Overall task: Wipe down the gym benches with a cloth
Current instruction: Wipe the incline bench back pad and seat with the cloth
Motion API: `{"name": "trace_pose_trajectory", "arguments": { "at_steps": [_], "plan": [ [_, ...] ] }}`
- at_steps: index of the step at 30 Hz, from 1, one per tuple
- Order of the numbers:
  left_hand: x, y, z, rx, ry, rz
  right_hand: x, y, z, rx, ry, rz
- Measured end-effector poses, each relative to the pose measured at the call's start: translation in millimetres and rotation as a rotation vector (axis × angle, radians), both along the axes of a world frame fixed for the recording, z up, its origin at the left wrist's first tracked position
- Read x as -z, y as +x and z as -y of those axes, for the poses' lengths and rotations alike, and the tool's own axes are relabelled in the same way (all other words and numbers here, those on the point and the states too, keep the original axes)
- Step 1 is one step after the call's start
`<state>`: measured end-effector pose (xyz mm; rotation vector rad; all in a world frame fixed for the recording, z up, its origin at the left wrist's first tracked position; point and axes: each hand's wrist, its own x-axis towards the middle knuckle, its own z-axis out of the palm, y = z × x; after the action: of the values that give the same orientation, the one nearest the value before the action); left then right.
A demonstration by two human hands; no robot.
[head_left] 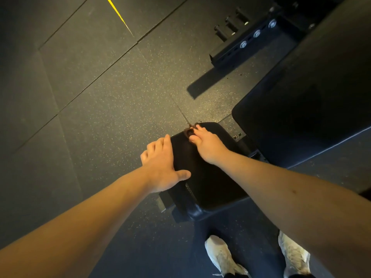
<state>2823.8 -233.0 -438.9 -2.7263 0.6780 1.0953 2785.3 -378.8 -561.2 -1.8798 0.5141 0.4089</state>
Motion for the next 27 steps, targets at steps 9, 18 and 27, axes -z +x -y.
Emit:
{"name": "trace_pose_trajectory", "arguments": {
  "at_steps": [9,18,27],
  "plan": [
    [1.9,4.2,-8.6,0.02,-0.089,-0.02,-25.1,-21.4,-17.3,0.029,0.196,0.276],
    [2.1,4.2,-9.0,0.01,-0.092,-0.053,52.6,20.2,27.8,0.09,-0.057,0.021],
    [2.8,4.8,-9.7,0.003,-0.129,-0.03,-12.2,-18.2,-12.2,-0.047,0.14,0.389]
  ]
}}
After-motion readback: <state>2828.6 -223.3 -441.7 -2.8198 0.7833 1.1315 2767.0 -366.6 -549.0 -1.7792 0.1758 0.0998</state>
